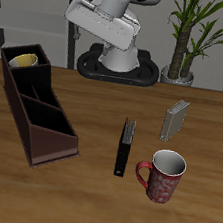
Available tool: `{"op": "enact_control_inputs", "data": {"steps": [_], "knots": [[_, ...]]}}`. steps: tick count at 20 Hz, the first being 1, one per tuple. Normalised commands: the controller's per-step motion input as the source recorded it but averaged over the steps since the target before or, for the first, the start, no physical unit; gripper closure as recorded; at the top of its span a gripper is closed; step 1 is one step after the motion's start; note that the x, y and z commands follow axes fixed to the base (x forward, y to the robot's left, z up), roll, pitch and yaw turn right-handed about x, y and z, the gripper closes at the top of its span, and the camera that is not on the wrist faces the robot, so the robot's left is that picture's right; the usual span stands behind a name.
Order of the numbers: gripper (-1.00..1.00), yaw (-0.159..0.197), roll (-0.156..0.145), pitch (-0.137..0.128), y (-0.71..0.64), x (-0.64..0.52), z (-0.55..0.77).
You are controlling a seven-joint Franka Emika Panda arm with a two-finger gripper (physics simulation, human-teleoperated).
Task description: Place the white-yellow mug into the right desk caddy's right compartment and place the black book into the right desk caddy's back compartment
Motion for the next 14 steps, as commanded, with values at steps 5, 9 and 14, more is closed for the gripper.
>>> {"op": "enact_control_inputs", "data": {"steps": [5, 9, 14], "knots": [[-1.00, 0.068, 0.016, -0.004, 0.51, 0.39, 0.10], [-1.00, 0.068, 0.042, 0.017, 0.55, 0.37, -0.02], [-1.00, 0.091, 0.040, 0.033, 0.59, 0.25, -0.13]]}}
